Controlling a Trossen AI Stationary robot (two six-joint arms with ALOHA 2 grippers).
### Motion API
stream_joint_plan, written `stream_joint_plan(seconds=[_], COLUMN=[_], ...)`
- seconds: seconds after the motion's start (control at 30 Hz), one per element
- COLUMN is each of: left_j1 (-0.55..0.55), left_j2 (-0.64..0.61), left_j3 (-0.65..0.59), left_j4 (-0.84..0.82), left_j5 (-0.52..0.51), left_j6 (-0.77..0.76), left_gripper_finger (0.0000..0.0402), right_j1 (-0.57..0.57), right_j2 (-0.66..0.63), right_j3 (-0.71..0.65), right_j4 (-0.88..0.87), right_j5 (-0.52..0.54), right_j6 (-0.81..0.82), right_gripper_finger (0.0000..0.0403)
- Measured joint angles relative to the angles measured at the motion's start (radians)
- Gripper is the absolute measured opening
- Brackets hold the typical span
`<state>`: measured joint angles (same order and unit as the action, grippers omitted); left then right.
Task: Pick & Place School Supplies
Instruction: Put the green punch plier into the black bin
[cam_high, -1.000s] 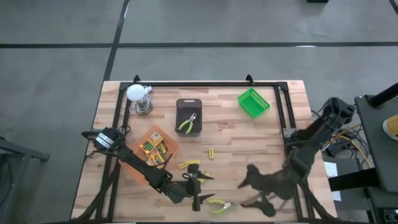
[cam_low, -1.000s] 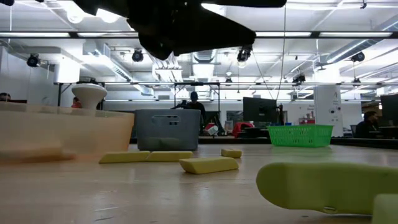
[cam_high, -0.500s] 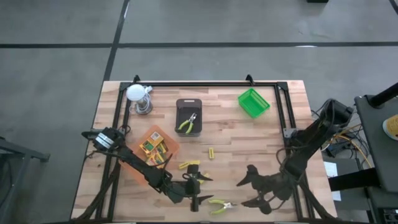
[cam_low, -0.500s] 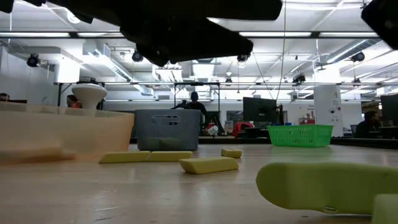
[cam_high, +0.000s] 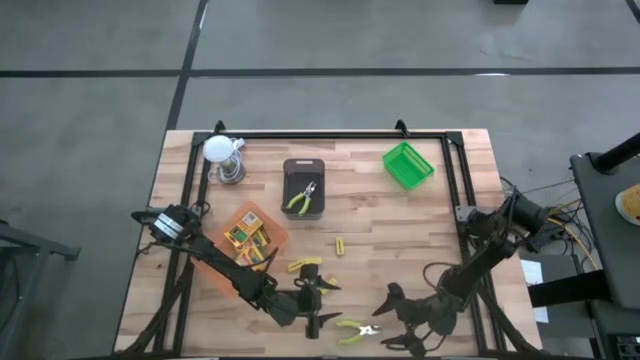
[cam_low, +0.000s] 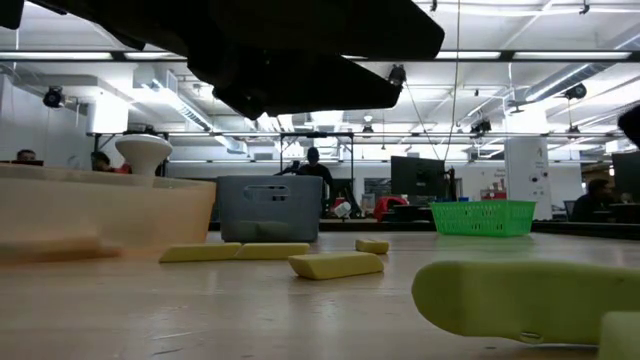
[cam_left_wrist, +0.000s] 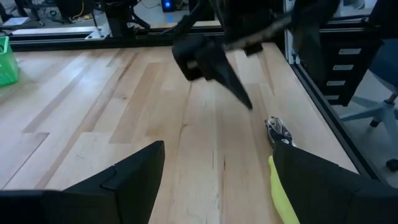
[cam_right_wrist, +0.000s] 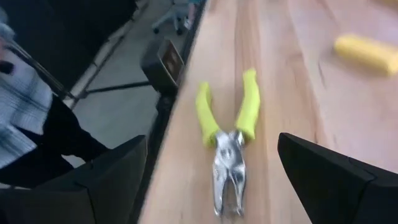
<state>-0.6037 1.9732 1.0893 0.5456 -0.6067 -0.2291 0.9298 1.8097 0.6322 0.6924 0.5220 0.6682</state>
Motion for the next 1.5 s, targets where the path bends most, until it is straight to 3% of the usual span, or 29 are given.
stream_joint_plan(seconds=[0.53,1.23,1.5], left_j1=[0.0,0.001,0.002], left_j2=[0.0,0.001,0.001], left_j3=[0.0,0.0,0.0], left_j4=[-0.018,-0.129,-0.131], left_j5=[0.003,0.009,0.008], left_j6=[-0.009,-0.015,-0.015], left_gripper_finger=[0.0305,0.0305,0.0305], right_j1=[0.0,0.001,-0.002], right_j2=[0.223,0.229,0.229], right_j3=[0.121,0.148,0.148], right_j4=[-0.009,-0.008,-0.009], right_j5=[0.087,0.071,0.076], right_j6=[0.048,0.071,-0.04], right_gripper_finger=[0.0354,0.0354,0.0354])
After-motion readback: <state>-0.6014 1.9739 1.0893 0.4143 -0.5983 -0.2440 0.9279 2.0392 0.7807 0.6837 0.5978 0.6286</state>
